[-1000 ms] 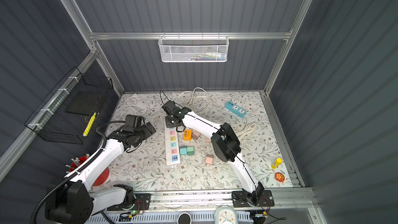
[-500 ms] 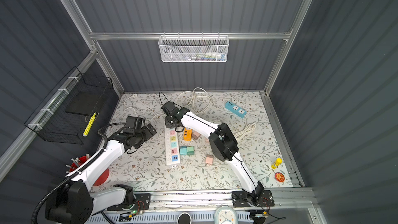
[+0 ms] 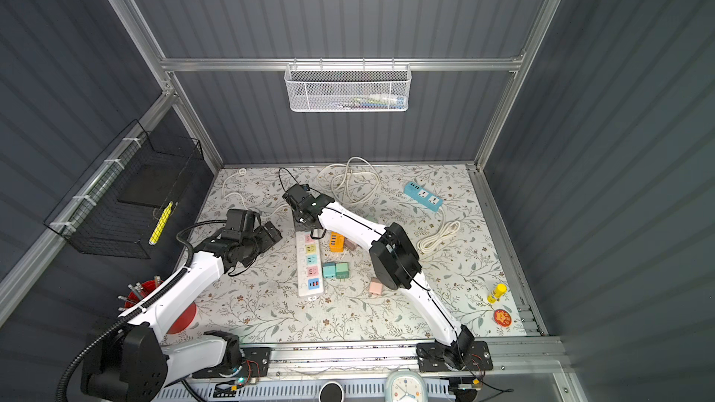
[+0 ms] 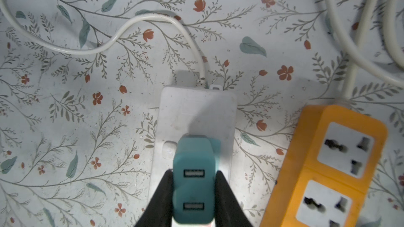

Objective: Insert plugs into power strip
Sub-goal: Insert the plug into the socket.

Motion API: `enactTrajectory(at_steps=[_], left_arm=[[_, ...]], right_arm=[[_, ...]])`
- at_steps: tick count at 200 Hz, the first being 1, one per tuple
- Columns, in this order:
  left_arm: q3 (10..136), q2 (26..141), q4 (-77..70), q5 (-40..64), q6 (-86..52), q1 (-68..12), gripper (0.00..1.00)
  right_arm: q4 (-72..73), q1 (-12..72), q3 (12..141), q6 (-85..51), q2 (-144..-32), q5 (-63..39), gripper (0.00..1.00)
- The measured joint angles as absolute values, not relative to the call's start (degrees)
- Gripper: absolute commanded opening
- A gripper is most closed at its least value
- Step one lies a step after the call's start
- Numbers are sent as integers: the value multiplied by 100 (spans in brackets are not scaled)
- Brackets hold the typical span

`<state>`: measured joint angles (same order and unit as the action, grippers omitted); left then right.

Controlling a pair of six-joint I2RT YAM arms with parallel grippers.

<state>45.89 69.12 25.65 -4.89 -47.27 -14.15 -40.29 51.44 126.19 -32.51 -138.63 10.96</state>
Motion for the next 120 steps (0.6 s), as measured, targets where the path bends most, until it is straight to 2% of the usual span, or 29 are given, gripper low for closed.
enactTrajectory(at_steps=[69,120], left_arm=[[4587,6700,2613,-593,-4724,-1415,100],[4589,6648,2716,-620,-4718,-1415,100]], right_arm=[[-4217,5223,12676,-3723,-13887,1514,6],[-4768,5231,13506,-3848,-14396,1708,9]])
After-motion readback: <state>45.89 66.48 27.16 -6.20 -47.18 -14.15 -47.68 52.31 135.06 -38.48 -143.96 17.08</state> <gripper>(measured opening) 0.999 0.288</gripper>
